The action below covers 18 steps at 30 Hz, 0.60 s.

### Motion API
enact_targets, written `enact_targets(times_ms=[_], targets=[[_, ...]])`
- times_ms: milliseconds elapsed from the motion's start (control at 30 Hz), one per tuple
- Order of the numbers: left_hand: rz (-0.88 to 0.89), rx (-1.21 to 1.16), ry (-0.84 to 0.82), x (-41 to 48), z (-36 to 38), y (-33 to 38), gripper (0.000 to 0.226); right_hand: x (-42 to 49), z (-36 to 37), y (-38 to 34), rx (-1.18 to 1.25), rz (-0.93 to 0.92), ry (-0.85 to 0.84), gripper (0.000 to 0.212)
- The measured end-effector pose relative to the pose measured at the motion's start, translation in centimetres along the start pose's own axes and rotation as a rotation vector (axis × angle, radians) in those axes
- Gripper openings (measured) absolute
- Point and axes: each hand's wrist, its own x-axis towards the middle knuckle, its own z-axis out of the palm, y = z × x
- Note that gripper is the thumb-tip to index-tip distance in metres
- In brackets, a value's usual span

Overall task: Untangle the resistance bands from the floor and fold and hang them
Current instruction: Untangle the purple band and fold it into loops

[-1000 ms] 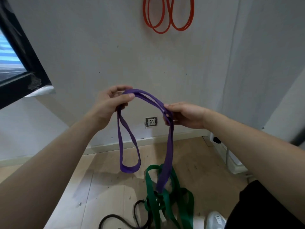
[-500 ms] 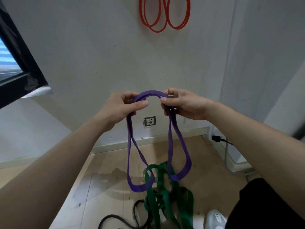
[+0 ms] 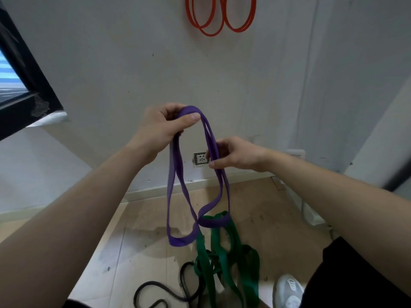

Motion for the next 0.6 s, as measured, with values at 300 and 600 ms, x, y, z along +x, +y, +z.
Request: enact_targets(times_ms=[300,600], targets=[[0.054,-0.003,0.077,0.9,-1.4,-0.1,0.024,1.0,2.7,2.6,0.007,0.105,-0.042,0.029],[0.066,0.121,0.026,1.1,-2.6,1.1,0.015,2.4,3.5,0.9,0.224,0.005,0.003,0.052]])
